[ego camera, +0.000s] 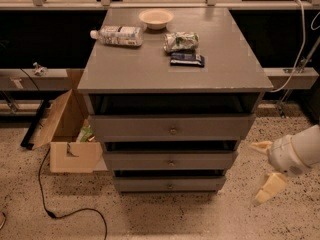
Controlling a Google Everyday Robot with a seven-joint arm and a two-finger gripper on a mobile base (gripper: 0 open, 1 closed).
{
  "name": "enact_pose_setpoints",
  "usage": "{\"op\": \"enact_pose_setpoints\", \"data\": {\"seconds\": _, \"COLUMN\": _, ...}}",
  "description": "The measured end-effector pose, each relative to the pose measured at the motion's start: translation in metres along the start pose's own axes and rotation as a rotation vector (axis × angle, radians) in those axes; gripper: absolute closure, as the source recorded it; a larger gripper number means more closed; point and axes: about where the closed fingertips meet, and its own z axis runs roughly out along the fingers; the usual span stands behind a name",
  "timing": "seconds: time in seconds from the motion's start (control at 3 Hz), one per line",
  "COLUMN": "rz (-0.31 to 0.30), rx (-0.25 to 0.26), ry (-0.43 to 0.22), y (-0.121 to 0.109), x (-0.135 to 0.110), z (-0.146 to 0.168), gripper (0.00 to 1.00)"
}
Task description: Open bottom drawer
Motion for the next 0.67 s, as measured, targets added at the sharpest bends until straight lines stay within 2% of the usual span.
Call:
{"op": "enact_pose_setpoints", "data": {"seconds": 0.33, "rz": 0.006, "rx": -0.043, "ry": -0.106, "y": -0.007, "x": 0.011, "z": 0.062, "gripper": 0.00}}
{"op": "enact_pose_setpoints", "data": {"seconds": 0.67, "rz": 0.050, "rx": -0.137, "ry": -0.216, "y": -0.005, "x": 0.015, "z": 0.132, "gripper": 0.00}}
